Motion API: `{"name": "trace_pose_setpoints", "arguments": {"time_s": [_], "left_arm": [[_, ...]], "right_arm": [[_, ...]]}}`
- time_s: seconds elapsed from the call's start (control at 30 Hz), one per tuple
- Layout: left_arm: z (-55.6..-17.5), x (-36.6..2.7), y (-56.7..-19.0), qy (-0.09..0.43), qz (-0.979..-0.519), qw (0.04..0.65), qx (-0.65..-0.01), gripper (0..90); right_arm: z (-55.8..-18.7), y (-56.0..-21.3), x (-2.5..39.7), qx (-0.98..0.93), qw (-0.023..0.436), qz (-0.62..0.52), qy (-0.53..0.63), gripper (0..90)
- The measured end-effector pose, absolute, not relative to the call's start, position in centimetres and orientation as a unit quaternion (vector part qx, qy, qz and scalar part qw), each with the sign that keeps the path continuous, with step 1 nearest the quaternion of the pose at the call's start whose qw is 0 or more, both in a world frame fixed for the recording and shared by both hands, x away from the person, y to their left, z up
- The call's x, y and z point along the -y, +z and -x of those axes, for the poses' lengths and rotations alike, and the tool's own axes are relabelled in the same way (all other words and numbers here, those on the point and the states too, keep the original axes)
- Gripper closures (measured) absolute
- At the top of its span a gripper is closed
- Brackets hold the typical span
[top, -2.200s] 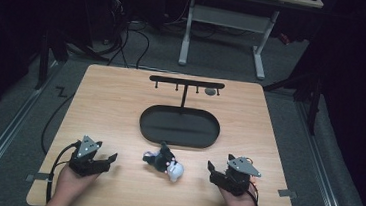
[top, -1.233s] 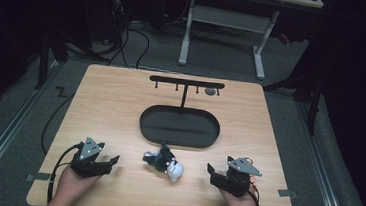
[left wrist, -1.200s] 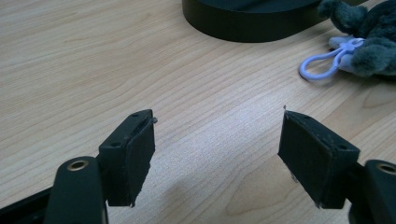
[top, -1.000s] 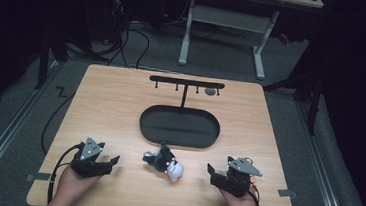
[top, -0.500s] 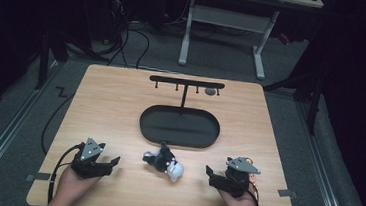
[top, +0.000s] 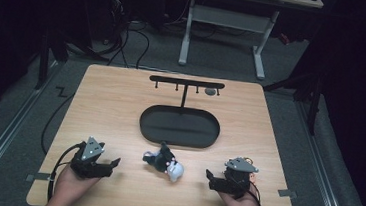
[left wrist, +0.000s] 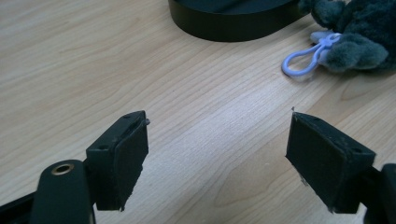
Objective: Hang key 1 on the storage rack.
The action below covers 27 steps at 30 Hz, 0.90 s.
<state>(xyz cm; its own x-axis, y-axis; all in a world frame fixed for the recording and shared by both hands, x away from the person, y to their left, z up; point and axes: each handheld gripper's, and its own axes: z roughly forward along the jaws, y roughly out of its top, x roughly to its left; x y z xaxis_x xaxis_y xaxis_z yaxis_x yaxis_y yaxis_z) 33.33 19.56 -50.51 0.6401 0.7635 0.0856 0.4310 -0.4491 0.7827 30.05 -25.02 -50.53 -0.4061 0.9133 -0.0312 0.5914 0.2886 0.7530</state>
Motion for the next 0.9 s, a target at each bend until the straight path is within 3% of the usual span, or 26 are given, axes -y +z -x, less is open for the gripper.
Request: {"name": "trace_pose_setpoints", "arguments": {"time_s": [0.43, 0.9], "left_arm": [[-33.4, -20.4, -51.9, 0.219, -0.822, 0.375, -0.368, 15.9], [-32.9, -20.5, -52.0, 0.221, -0.828, 0.382, -0.345, 15.1]], "right_arm": [[-30.1, -50.1, 24.3, -0.776, 0.225, -0.499, 0.313, 11.9], [-31.3, -48.8, 22.7, -0.805, 0.175, -0.505, 0.259, 14.3]]}}
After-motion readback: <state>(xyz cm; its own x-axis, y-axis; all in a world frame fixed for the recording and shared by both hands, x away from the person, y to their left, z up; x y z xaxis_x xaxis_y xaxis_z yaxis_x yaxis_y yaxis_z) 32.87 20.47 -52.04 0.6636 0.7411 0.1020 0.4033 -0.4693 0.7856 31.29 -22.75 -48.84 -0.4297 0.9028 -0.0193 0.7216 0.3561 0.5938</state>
